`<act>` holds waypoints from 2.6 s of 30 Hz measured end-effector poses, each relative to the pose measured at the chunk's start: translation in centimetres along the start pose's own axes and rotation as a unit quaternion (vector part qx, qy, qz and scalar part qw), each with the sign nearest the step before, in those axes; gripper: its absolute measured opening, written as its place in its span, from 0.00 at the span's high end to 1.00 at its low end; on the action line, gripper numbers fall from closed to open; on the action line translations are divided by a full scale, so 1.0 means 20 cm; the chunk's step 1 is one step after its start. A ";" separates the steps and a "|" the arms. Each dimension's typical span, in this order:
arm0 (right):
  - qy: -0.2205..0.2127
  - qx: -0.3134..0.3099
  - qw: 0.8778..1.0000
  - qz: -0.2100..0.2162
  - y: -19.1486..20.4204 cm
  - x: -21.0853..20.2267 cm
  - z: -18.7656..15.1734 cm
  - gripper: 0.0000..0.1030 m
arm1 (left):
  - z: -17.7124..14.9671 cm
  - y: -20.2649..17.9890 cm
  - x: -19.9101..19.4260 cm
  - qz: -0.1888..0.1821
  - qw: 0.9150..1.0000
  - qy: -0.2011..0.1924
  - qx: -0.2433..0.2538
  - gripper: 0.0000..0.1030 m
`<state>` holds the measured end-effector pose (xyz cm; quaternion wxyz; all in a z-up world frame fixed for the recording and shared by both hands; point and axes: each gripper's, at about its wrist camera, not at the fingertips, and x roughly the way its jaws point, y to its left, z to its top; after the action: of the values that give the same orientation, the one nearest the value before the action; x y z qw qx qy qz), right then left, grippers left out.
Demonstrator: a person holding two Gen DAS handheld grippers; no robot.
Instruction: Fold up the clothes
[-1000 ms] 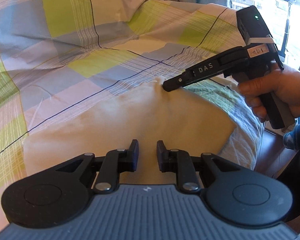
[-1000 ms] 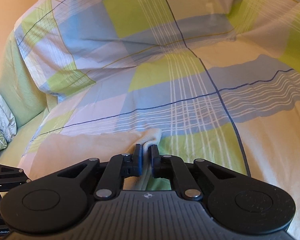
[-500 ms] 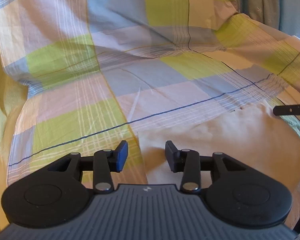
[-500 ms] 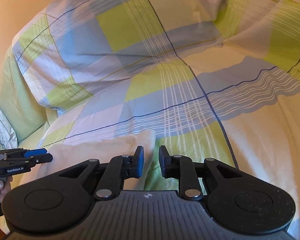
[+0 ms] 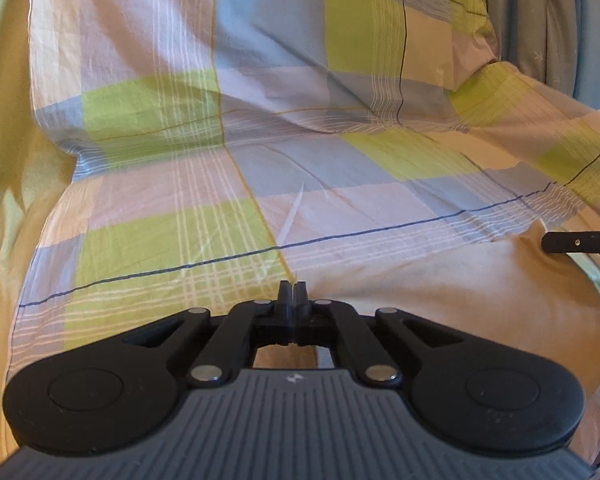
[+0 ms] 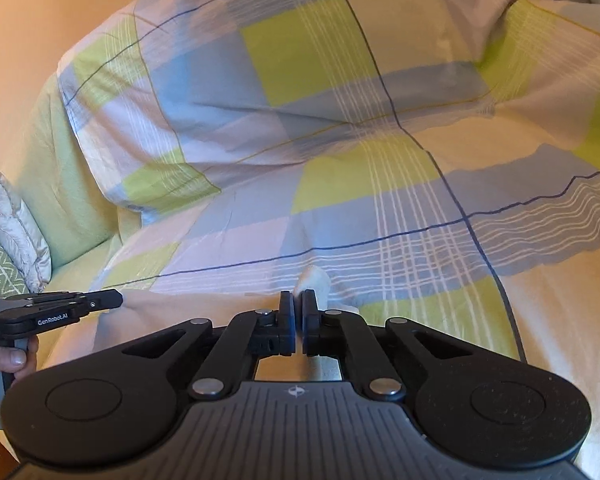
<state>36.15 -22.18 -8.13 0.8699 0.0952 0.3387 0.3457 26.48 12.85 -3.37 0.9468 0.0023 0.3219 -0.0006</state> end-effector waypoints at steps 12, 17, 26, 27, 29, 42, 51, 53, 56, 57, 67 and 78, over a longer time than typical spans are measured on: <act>-0.005 0.060 0.998 -0.029 -0.14 -0.02 -0.01 0.77 | 0.06 0.03 -0.05 -0.033 0.998 -0.019 -0.051 0.80; 0.000 0.066 0.998 -0.020 -0.14 0.00 -0.01 0.77 | 0.06 -0.06 0.01 -0.028 1.000 0.011 -0.011 0.78; -0.016 -0.021 0.993 -0.116 -0.05 -0.09 -0.04 0.80 | 0.03 -0.12 0.05 -0.005 0.999 0.036 0.026 0.83; -0.022 -0.030 0.993 -0.114 -0.02 -0.12 -0.05 0.80 | 0.04 -0.12 0.05 -0.006 0.999 0.037 0.029 0.83; -0.028 -0.054 0.992 -0.111 0.05 -0.16 -0.09 0.80 | 0.03 -0.12 0.03 -0.007 0.999 0.038 0.031 0.83; 0.022 -0.092 0.988 -0.126 0.23 -0.29 -0.27 0.71 | -0.03 -0.13 -0.22 0.004 0.990 0.017 0.139 0.82; 0.085 -0.442 0.884 -0.128 0.78 -0.34 -0.59 0.54 | -0.41 -0.43 -0.52 -0.088 0.911 -0.027 0.403 0.61; 0.092 -0.497 0.853 -0.130 0.83 -0.30 -0.65 0.54 | -0.46 -0.49 -0.49 -0.089 0.900 -0.028 0.426 0.52; 0.094 -0.553 0.819 -0.123 0.87 -0.23 -0.70 0.53 | -0.51 -0.57 -0.44 -0.079 0.879 -0.048 0.467 0.51; 0.091 -0.568 0.810 -0.119 0.89 -0.20 -0.70 0.53 | -0.52 -0.60 -0.42 -0.071 0.873 -0.057 0.479 0.51; 0.071 -0.669 0.724 -0.149 0.82 -0.09 -0.73 0.54 | -0.52 -0.55 -0.30 0.017 0.823 -0.066 0.564 0.50; 0.101 -0.690 0.687 -0.205 0.79 -0.01 -0.75 0.76 | -0.56 -0.56 -0.22 0.036 0.788 -0.036 0.613 0.93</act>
<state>17.69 -11.63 -13.03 0.6999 -0.6388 0.1017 0.3028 16.12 1.73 -9.53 0.7564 0.5941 0.2192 -0.1637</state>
